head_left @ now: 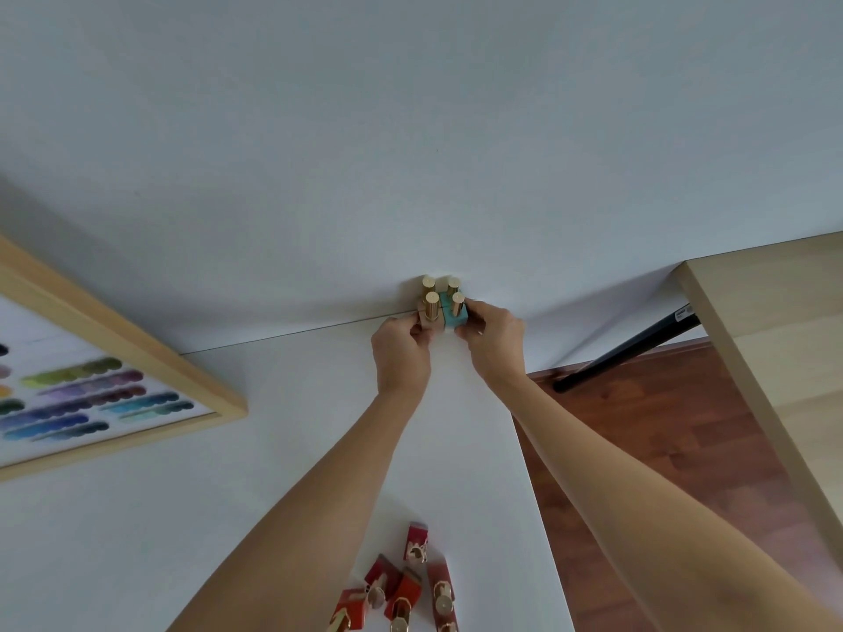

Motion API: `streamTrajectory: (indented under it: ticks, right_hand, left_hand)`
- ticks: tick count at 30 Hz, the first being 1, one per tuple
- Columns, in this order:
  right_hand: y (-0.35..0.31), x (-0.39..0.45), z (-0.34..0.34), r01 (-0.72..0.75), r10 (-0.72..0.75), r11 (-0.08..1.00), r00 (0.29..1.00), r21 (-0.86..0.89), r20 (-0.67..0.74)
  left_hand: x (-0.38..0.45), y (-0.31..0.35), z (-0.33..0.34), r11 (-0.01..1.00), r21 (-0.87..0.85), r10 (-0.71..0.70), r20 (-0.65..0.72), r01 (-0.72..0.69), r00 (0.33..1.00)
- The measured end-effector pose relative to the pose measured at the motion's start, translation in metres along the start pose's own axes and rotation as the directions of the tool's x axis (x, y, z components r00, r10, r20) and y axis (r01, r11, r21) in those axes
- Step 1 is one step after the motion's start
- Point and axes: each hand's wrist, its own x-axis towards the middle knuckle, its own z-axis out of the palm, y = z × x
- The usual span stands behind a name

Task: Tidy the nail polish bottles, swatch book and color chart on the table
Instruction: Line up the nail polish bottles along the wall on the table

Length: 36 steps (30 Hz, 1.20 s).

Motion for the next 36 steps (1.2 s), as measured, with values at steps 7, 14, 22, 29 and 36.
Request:
streamTrajectory:
  ticks: [7,14,22,29,36]
  right_hand:
    - [-0.005,-0.009,-0.002,-0.058,0.058,0.998,0.998,-0.022,0.014]
    - [0.012,-0.089,-0.025,-0.109,0.114,0.993,0.987,-0.053,0.111]
    - [0.023,-0.18,-0.056,-0.124,0.173,0.982,0.894,-0.144,0.413]
    - [-0.02,-0.205,-0.045,0.097,0.017,0.983,0.796,-0.155,0.605]
    - [-0.044,-0.204,-0.03,0.137,0.056,0.964,0.732,-0.227,0.679]
  left_hand:
    - [-0.004,-0.001,-0.014,0.998,0.065,-0.01,0.159,0.0,0.987]
    - [-0.061,-0.038,-0.078,0.997,0.081,-0.049,0.436,0.016,0.899]
    - [-0.166,-0.083,-0.153,0.983,0.171,-0.152,0.52,0.072,0.841]
    - [-0.227,-0.097,-0.163,0.988,0.147,-0.129,0.598,0.05,0.791]
    - [-0.251,-0.096,-0.154,0.99,0.141,-0.037,0.408,-0.023,0.912]
